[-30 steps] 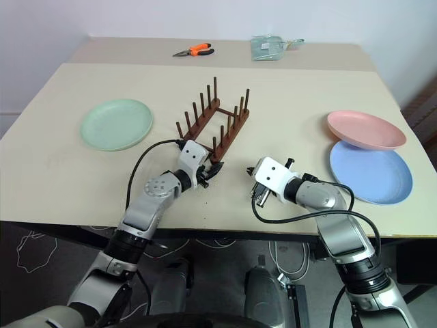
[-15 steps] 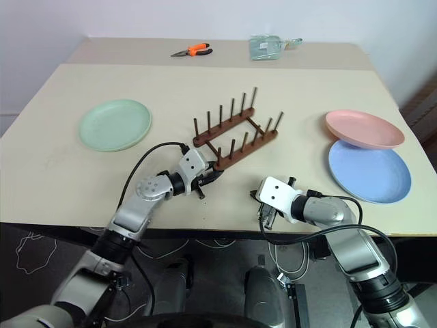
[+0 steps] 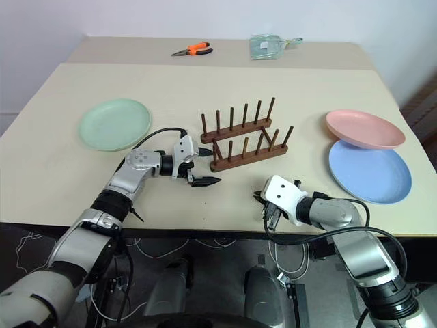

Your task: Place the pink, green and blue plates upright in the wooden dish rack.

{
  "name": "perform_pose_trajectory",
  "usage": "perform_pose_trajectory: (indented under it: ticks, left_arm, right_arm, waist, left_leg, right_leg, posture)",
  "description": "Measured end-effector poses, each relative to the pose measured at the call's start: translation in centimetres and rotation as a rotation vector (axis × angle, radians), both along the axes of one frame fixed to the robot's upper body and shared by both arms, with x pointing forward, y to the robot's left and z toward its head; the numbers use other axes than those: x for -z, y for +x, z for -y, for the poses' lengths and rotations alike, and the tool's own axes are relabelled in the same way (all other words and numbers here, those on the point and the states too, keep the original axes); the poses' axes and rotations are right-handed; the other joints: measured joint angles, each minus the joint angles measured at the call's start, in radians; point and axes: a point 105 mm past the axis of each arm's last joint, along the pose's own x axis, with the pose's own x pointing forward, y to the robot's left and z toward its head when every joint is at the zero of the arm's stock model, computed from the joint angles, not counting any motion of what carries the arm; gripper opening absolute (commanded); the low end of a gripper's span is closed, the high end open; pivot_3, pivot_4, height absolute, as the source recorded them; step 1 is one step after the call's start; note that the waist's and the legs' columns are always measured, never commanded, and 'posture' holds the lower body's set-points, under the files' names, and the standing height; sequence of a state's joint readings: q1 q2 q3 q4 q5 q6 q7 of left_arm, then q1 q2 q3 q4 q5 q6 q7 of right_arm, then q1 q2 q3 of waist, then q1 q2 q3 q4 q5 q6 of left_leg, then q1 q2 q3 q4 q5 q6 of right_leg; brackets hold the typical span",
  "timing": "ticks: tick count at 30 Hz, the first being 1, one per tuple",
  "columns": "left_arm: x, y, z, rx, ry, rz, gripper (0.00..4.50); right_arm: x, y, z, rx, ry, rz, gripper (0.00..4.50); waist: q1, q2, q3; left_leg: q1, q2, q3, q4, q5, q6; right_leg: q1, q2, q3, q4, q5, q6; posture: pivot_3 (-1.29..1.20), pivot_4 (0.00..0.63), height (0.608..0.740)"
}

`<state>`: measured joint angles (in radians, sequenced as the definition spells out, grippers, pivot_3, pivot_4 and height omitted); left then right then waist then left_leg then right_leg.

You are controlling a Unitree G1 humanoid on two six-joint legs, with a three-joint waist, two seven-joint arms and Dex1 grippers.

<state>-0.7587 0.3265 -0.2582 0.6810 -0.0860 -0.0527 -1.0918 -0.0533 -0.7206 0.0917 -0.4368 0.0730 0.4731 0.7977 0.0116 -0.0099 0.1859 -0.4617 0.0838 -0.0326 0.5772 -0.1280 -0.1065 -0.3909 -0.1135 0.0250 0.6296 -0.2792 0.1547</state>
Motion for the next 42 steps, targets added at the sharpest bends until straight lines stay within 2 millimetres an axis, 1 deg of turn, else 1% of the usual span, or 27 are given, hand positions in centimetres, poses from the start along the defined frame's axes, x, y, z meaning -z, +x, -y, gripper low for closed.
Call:
perform_pose_trajectory:
  ticks: [2,4,5,6,7,8,10,11,12,14,15,18,20,24,26,29,33,35,38,42]
  left_arm:
    - [0.0,-0.2,-1.1,-0.042,0.001,-0.008,4.50]
    - [0.1,-0.7,-2.6,-0.093,0.003,-0.030,3.98]
    - [0.1,-1.2,-3.6,-0.123,-0.003,-0.051,3.66]
    - [0.0,-1.7,-4.2,-0.140,-0.016,-0.072,3.19]
    - [0.0,-2.5,-4.6,-0.149,-0.028,-0.098,2.73]
    - [0.2,-3.8,-4.8,-0.147,-0.037,-0.140,2.25]
    - [0.5,-5.5,-4.1,-0.123,-0.054,-0.193,1.22]
    - [0.6,-6.1,-3.5,-0.114,-0.063,-0.214,0.84]
    - [0.8,-6.5,-2.4,-0.110,-0.073,-0.233,0.75]
    - [1.0,-6.8,-0.6,-0.109,-0.090,-0.242,0.75]
    - [1.0,-6.6,0.0,-0.133,-0.093,-0.229,0.75]
    - [0.9,-5.6,1.8,-0.206,-0.089,-0.177,0.75]
    - [0.8,-4.9,2.5,-0.277,-0.104,-0.168,0.75]
    - [0.8,-2.8,3.1,-0.416,-0.098,-0.126,0.75]
    - [0.9,-2.0,2.9,-0.478,-0.094,-0.110,0.75]
    - [0.6,-0.3,2.1,-0.567,-0.096,-0.071,0.75]
    - [0.3,1.3,1.1,-0.632,-0.096,-0.039,0.75]
    - [0.1,1.9,0.9,-0.643,-0.093,-0.028,0.75]
    - [0.0,2.6,0.7,-0.657,-0.092,-0.016,0.75]
    - [0.0,3.0,0.6,-0.669,-0.097,-0.006,0.75]
  right_arm:
    - [-0.4,0.4,0.2,0.035,0.024,0.007,2.28]
    - [-0.8,0.9,0.7,0.073,0.031,0.032,3.27]
    - [-1.0,1.4,0.9,0.097,0.031,0.051,3.73]
    - [-1.1,1.7,1.2,0.120,0.032,0.059,3.53]
    - [-1.1,2.0,1.5,0.138,0.034,0.062,3.48]
    - [-1.1,2.4,1.6,0.163,0.052,0.064,3.22]
    - [-0.9,3.0,1.9,0.197,0.071,0.059,2.24]
    - [-1.0,3.4,1.9,0.209,0.083,0.065,1.86]
    - [-1.1,3.8,1.9,0.223,0.092,0.071,1.28]
    - [-1.2,4.4,1.9,0.242,0.106,0.081,0.26]
    - [-1.2,4.8,1.8,0.259,0.107,0.090,0.05]
    - [-0.6,5.8,2.0,0.317,0.089,0.094,0.05]
    - [-0.1,6.2,2.3,0.361,0.081,0.080,0.05]
    - [-0.1,7.9,2.0,0.430,0.079,0.103,0.05]
    - [-0.1,8.6,2.0,0.458,0.075,0.119,0.05]
    - [-0.2,10.2,2.0,0.496,0.069,0.153,0.05]
    - [-0.3,11.6,2.1,0.525,0.072,0.178,0.05]
    - [-0.4,12.1,2.0,0.531,0.073,0.185,0.05]
    - [-0.4,12.4,1.9,0.529,0.074,0.196,0.05]
    - [-0.4,12.4,1.9,0.519,0.071,0.200,0.05]
  waist:
    - [-0.008,0.000,0.000]
    - [-0.016,0.000,0.000]
    - [-0.024,0.000,0.000]
    - [-0.025,0.001,0.000]
    - [-0.026,0.001,0.000]
    - [-0.028,0.001,0.000]
    - [-0.020,0.001,0.000]
    - [-0.016,0.001,0.000]
    - [-0.009,0.001,0.000]
    - [0.000,0.001,0.000]
    - [0.001,0.001,0.000]
    - [0.001,0.001,-0.001]
    - [0.000,0.001,-0.001]
    - [-0.003,0.001,-0.003]
    - [-0.006,0.001,-0.005]
    - [-0.016,0.002,-0.006]
    - [-0.026,0.003,-0.007]
    - [-0.026,0.003,-0.007]
    - [-0.025,0.003,-0.007]
    - [-0.025,0.003,-0.007]
  left_leg:
    - [0.000,0.000,0.000,0.000,0.000,0.000]
    - [0.001,0.001,0.000,-0.001,0.000,0.000]
    - [0.001,0.001,0.000,-0.001,0.000,0.000]
    - [0.001,0.001,0.000,-0.001,0.000,0.000]
    - [0.001,0.001,0.000,-0.001,0.000,0.000]
    - [0.001,0.001,0.000,-0.001,0.000,0.000]
    - [0.001,0.000,0.000,0.000,0.000,0.000]
    - [0.001,0.000,0.000,0.001,0.000,0.000]
    - [0.001,0.000,0.000,0.002,0.000,0.000]
    - [0.001,0.000,0.000,0.002,0.000,0.000]
    - [0.001,0.000,0.000,0.002,0.000,0.000]
    - [0.001,0.000,0.000,0.002,0.000,0.000]
    - [0.001,0.000,0.000,0.002,0.000,0.000]
    - [0.003,0.000,0.000,0.003,0.000,0.000]
    - [0.003,0.000,0.000,0.003,0.000,0.000]
    - [0.004,0.000,0.000,0.002,0.000,0.000]
    - [0.004,0.000,0.000,0.002,0.000,0.000]
    - [0.004,0.000,0.000,0.002,0.001,0.000]
    - [0.004,0.000,0.000,0.001,0.001,0.000]
    - [0.004,0.000,0.000,0.001,0.001,0.000]
  right_leg:
    - [0.000,0.000,0.000,0.001,0.000,0.000]
    - [0.000,0.000,0.000,0.001,0.000,0.000]
    - [0.000,0.000,0.000,0.001,0.000,0.000]
    - [0.001,0.000,0.000,0.001,0.000,0.000]
    - [0.001,0.000,0.000,0.001,0.000,0.000]
    - [0.001,0.000,0.000,0.001,0.000,0.000]
    - [0.001,0.000,0.000,0.001,0.000,0.000]
    - [0.002,0.000,0.000,0.001,0.000,0.000]
    - [0.002,0.000,0.000,0.001,0.000,0.000]
    - [0.002,0.000,0.000,0.001,0.000,-0.001]
    - [0.002,0.000,0.000,0.001,0.000,-0.001]
    - [0.002,0.000,0.000,0.001,0.000,0.000]
    - [0.002,0.000,0.000,0.001,0.000,0.000]
    - [0.003,0.000,0.000,0.001,0.001,-0.001]
    - [0.004,0.000,0.000,0.001,0.001,-0.001]
    - [0.004,0.000,0.000,0.002,0.001,-0.001]
    - [0.004,0.000,0.000,0.002,0.001,0.000]
    - [0.004,0.000,0.000,0.002,0.003,0.002]
    - [0.004,0.000,0.000,0.002,0.003,0.003]
    - [0.003,0.000,0.000,0.002,0.003,0.003]
  posture:
    - [0.00,0.150,0.740]
    - [0.00,0.150,0.740]
    - [0.00,0.150,0.740]
    - [0.00,0.150,0.740]
    - [0.00,0.150,0.740]
    - [0.00,0.150,0.740]
    - [0.00,0.150,0.740]
    - [0.00,0.150,0.740]
    - [0.00,0.150,0.740]
    - [0.00,0.150,0.740]
    - [0.00,0.150,0.740]
    - [0.00,0.150,0.740]
    - [0.00,0.150,0.740]
    - [0.00,0.150,0.740]
    - [0.00,0.150,0.740]
    - [0.00,0.150,0.740]
    - [0.00,0.150,0.740]
    - [0.00,0.150,0.740]
    - [0.00,0.150,0.740]
    - [0.00,0.150,0.740]
